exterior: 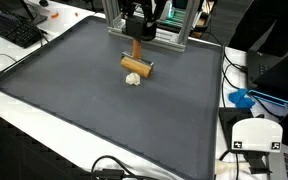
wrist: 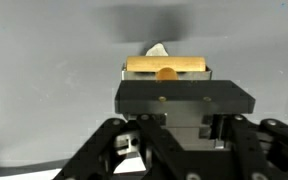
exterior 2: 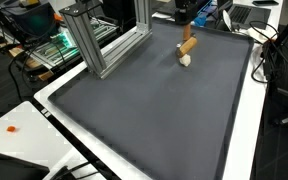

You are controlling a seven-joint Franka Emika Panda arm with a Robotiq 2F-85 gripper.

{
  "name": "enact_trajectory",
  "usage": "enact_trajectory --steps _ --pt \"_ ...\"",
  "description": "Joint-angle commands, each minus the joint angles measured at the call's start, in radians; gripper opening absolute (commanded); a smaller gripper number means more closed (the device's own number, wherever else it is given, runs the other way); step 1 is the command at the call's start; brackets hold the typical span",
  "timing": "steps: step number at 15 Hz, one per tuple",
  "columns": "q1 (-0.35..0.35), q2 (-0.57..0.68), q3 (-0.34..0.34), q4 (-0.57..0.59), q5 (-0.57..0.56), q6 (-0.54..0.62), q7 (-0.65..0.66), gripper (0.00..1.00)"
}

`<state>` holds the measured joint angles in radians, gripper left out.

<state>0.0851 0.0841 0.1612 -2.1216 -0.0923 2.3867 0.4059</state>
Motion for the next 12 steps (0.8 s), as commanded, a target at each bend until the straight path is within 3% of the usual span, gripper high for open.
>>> enact_trajectory --steps 1,3,12 --pt "0.025 0.040 -0.026 0.062 0.000 -0.096 -0.018 0.29" --pt "0.029 0.056 -0.029 0.076 0.007 -0.115 -0.026 0.29" --pt "0.052 0.091 -0.051 0.068 -0.040 0.011 -0.013 0.29"
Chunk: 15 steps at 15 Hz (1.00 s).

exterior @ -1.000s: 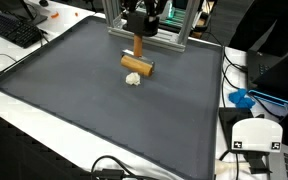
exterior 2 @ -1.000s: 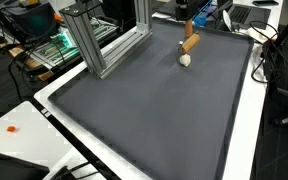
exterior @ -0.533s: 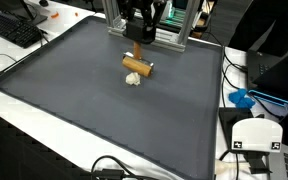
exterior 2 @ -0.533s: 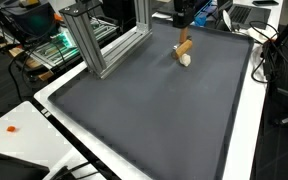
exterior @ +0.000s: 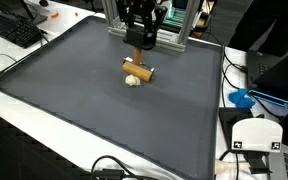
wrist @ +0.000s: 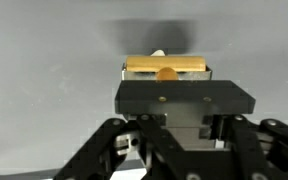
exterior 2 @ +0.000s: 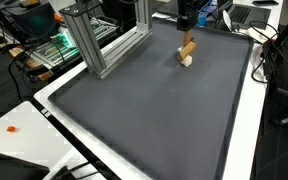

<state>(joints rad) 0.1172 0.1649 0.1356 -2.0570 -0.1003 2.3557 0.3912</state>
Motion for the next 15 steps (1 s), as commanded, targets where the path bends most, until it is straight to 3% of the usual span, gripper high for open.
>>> enact_trajectory --steps 1,4,10,15 --pt "0.022 0.013 -0.030 0.001 -0.039 0.055 0.008 0.29" --pt "0.032 0.024 -0.044 -0.006 -0.073 0.092 0.046 0.29" --pt "0.070 0.050 -0.092 -0.004 -0.166 0.101 0.251 0.29" --pt "0.065 0.049 -0.082 0.019 -0.056 0.015 0.382 0.29"
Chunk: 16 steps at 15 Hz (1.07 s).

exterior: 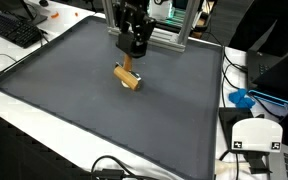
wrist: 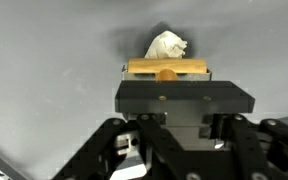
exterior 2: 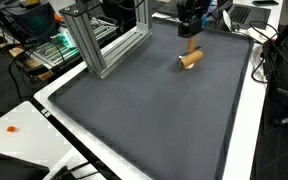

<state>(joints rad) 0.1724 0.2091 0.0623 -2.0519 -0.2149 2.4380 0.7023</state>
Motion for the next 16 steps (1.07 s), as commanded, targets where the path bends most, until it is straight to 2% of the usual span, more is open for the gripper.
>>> enact_trajectory --steps 1,6,16 --pt "0.008 0.003 -0.006 0.018 0.077 -0.085 0.095 0.29" --pt "0.001 0.005 0.004 0.033 0.172 -0.137 0.146 0.29" --pt "0.009 0.007 0.010 0.010 0.201 -0.132 0.248 0.29"
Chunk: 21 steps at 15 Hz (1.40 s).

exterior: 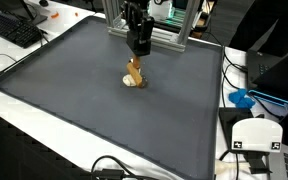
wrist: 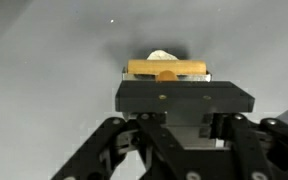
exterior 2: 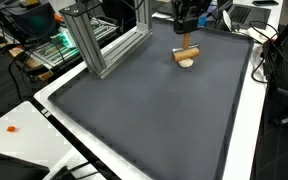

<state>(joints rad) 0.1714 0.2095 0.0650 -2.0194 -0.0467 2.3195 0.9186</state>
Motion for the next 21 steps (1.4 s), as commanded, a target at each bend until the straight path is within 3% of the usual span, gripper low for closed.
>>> enact_trajectory --steps 1,6,15,21 --pt "0.011 0.006 0.009 -0.024 0.030 -0.016 0.037 0.29" --pt "0.016 0.000 0.022 -0.033 0.045 -0.023 0.044 0.29" --pt "0.029 -0.002 0.000 -0.026 -0.046 0.033 0.083 0.29" --pt "0.017 0.010 0.016 -0.025 -0.076 0.068 -0.115 0.29"
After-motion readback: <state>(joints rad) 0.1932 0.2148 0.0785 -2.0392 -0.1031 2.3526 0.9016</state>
